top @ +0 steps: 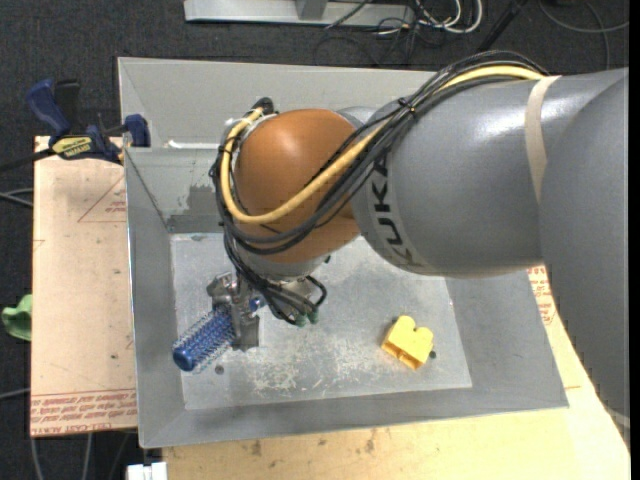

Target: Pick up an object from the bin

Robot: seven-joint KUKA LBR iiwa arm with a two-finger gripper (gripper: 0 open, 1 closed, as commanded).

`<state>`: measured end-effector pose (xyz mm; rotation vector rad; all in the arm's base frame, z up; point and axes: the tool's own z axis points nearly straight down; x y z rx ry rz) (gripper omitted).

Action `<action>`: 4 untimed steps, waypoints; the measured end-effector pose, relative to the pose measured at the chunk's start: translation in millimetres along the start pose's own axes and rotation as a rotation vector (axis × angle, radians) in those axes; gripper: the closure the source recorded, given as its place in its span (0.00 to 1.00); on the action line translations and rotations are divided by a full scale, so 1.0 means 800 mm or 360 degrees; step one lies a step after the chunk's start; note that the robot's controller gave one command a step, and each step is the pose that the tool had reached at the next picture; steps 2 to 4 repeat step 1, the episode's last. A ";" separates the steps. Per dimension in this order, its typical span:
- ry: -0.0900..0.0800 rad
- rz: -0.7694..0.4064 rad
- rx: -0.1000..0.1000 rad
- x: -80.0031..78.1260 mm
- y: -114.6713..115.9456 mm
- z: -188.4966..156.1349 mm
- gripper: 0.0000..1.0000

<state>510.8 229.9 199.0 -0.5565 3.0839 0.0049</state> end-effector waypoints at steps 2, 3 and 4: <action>0.0004 0.0608 0.0005 0.032 -0.056 -0.096 1.00; 0.0004 0.0608 0.0005 0.032 -0.056 -0.096 1.00; 0.0004 0.0608 0.0005 0.032 -0.056 -0.096 1.00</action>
Offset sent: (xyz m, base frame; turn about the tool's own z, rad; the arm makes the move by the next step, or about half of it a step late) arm -0.0106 -0.0506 0.0756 0.3828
